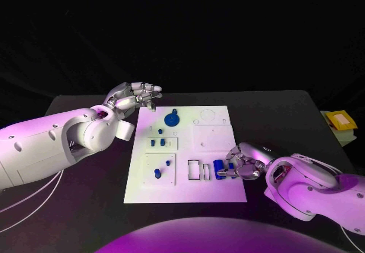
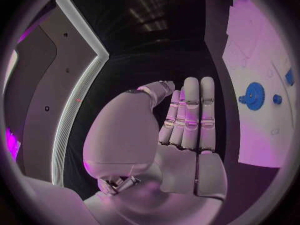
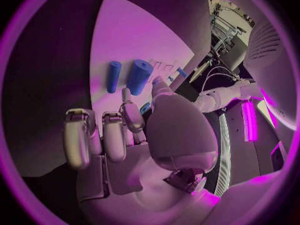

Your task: Assemble the parts on the task board

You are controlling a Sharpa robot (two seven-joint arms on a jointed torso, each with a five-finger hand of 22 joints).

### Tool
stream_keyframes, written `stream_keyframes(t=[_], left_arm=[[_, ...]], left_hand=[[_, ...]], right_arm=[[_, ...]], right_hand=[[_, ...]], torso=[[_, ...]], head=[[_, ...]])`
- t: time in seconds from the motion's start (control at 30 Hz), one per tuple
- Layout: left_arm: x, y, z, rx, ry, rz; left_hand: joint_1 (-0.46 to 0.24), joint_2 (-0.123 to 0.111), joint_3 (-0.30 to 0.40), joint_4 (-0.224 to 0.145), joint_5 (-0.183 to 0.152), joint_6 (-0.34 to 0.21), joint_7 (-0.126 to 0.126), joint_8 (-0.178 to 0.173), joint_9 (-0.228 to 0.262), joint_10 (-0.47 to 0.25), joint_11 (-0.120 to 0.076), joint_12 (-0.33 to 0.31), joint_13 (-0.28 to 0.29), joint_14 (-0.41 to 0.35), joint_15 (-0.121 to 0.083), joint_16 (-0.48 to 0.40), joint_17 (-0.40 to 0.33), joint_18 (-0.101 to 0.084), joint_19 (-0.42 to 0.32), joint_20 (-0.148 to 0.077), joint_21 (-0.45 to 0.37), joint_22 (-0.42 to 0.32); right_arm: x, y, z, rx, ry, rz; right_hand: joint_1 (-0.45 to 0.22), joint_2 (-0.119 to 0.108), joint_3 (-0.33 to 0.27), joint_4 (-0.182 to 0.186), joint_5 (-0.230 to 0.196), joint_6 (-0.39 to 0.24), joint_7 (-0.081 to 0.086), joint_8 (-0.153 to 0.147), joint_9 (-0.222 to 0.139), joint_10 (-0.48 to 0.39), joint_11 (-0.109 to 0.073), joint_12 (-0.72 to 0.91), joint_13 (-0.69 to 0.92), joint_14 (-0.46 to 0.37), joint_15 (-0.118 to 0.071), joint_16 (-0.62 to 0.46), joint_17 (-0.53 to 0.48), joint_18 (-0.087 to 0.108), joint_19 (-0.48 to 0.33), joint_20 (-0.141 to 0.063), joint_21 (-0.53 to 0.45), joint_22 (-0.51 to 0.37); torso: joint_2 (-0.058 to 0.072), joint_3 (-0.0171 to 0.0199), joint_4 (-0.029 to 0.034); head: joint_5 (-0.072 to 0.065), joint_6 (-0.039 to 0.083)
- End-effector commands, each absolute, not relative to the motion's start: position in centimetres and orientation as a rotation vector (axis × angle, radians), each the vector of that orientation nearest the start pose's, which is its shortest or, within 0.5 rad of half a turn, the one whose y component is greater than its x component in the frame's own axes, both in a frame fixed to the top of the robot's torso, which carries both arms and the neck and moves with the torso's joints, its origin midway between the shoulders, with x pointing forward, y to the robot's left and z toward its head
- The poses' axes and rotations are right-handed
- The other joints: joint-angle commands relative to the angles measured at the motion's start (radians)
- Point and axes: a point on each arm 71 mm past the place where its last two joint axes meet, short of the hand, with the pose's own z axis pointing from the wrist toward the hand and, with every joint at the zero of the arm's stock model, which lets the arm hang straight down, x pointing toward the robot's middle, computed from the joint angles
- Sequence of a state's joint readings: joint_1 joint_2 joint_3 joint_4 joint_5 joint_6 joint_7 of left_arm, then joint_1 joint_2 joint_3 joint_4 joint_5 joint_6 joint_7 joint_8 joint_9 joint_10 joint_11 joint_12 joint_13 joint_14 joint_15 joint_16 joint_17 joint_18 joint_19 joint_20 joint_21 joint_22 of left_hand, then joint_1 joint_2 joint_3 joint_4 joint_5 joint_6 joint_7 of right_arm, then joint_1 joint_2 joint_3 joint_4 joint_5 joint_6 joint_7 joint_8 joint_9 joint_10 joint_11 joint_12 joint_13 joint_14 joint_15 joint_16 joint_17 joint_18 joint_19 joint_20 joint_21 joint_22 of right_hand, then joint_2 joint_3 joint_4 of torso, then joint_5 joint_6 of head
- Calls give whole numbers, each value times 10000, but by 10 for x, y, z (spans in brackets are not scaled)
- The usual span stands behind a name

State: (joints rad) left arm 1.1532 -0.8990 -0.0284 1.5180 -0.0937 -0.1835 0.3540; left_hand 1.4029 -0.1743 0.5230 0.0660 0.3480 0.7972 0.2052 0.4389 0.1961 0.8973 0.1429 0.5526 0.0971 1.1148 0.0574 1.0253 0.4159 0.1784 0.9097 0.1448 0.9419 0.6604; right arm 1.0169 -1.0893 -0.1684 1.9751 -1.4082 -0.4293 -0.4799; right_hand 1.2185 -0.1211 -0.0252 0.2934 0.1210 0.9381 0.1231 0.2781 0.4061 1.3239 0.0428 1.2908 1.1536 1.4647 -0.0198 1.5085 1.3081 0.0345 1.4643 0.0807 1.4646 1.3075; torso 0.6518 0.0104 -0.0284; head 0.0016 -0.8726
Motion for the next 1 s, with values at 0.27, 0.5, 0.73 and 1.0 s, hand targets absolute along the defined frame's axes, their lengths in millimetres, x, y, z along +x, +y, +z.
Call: stream_keyframes(t=[0.27, 0.5, 0.73, 1.0], left_arm=[[478, 229, -196, -10516, 15363, -15893], [478, 229, -196, -10525, 15386, -15885], [478, 229, -196, -10529, 15393, -15867], [478, 229, -196, -10519, 15421, -15883]], left_hand=[[-47, 49, 10, -48, 47, -80, 154, -51, -14, -71, 0, 37, -9, -86, -1, -33, -10, 60, -32, 47, -38, 1], [-47, 49, 10, -48, 47, -80, 154, -51, -14, -71, 0, 37, -9, -86, -1, -33, -10, 60, -32, 47, -38, 1], [-47, 49, 10, -48, 47, -80, 154, -51, -14, -71, 0, 37, -9, -86, -1, -33, -10, 60, -32, 47, -38, 1], [-61, 55, 10, -49, 50, -82, 155, -48, -15, -78, 0, 44, -12, -88, 2, -30, -12, 60, -37, 50, -39, 1]], right_arm=[[340, -201, -268, 781, 20132, 4914], [341, -194, -274, 769, 20168, 4979], [340, -191, -277, 763, 20253, 5029], [341, -191, -279, 891, 20347, 4984]], right_hand=[[71, 135, -208, -12, -51, 139, -38, 134, -21, 81, -26, -2, 70, 753, -91, 52, 1078, -134, 696, -26, 73, 2356], [172, 232, -285, -16, -9, 176, -55, 184, -26, 87, -42, -13, 94, 751, -103, 49, 1070, -131, 689, -36, 62, 2353], [952, 519, -492, -53, 692, 183, -85, 315, -91, 148, -77, -33, 250, 755, -138, 56, 1092, -134, 688, -72, 78, 2355], [2311, 848, 36, -119, 1387, 286, -128, 354, -282, 234, -134, -44, 463, 763, -183, 73, 1134, -142, 699, -109, 125, 2366]], torso=[[10, -14, 1], [15, -12, 24], [5, -21, -1], [-2, -14, 4]], head=[[23, 0], [18, 0], [49, 0], [65, 0]])
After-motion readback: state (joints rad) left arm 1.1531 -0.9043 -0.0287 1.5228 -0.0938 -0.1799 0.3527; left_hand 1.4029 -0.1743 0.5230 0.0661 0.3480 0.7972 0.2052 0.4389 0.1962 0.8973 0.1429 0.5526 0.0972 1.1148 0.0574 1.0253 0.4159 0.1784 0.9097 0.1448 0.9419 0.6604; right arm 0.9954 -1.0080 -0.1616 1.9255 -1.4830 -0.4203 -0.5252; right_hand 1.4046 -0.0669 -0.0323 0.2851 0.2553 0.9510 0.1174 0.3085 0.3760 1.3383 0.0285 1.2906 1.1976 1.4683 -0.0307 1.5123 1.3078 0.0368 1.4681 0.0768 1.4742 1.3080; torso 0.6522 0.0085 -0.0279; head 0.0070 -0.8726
